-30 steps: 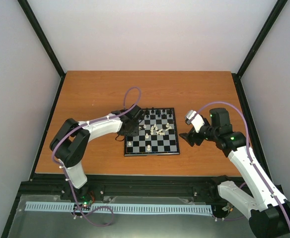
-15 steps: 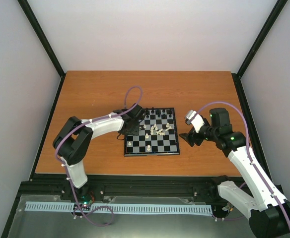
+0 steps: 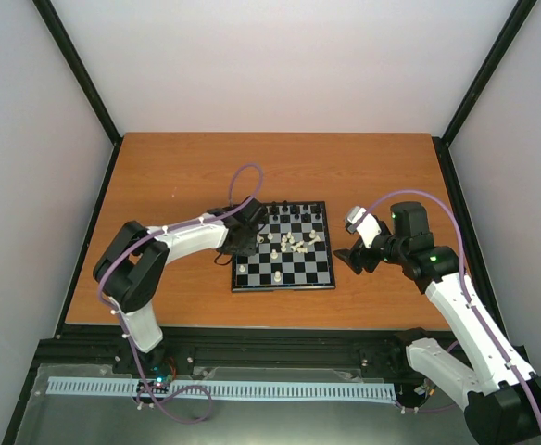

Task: Set up the chess pieces on the board

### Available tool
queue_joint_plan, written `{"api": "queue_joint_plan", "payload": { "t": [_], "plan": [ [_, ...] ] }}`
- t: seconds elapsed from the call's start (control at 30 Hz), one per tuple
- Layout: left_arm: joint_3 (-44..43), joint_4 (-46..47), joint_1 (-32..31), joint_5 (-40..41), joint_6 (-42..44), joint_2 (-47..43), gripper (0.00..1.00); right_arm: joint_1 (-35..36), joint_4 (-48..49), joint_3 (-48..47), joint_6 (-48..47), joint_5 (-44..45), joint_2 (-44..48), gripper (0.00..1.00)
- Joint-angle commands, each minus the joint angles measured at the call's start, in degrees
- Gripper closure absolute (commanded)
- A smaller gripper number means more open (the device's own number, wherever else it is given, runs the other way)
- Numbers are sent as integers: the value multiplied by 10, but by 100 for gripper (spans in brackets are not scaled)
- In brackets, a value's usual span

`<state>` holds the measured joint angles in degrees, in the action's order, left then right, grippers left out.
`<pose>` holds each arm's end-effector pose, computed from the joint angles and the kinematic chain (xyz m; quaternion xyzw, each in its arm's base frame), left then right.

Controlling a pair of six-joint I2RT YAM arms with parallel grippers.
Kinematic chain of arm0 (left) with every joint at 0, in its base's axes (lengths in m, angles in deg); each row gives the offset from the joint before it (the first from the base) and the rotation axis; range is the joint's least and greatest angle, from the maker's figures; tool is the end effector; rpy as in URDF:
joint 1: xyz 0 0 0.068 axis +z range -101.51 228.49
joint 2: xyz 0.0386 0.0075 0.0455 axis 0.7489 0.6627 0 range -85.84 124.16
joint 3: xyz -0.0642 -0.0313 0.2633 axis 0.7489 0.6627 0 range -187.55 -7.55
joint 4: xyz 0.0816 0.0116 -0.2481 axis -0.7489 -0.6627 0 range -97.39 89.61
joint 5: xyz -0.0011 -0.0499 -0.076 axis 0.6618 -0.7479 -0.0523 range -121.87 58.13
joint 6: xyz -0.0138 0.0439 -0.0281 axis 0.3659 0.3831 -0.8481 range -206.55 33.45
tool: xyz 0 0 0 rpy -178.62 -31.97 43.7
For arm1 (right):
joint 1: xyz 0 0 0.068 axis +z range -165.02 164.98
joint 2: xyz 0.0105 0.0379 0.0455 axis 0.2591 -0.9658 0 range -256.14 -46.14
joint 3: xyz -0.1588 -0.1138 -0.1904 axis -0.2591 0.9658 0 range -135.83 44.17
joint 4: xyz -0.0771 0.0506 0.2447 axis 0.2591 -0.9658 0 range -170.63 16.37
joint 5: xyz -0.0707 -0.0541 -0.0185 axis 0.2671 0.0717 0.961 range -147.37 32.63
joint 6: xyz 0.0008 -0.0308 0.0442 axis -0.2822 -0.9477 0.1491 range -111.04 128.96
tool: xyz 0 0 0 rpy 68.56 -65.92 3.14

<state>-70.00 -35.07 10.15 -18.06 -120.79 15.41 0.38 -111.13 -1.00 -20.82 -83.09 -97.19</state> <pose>0.2648 -0.1987 0.1616 0.0179 0.9824 0.0115 0.1853 0.1703 0.0629 0.2806 -0.4252 0.7928 0.1545 0.4084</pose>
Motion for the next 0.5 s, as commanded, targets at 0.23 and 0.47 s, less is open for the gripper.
{"api": "queue_joint_plan", "payload": {
  "t": [0.23,0.47],
  "plan": [
    [13,-25,4,-8,12,-6,75,-3,4,4,-7,-7,-5,16],
    [24,-35,4,-11,12,-2,75,-2,4,4,-7,-8,-7,16]
  ]
}}
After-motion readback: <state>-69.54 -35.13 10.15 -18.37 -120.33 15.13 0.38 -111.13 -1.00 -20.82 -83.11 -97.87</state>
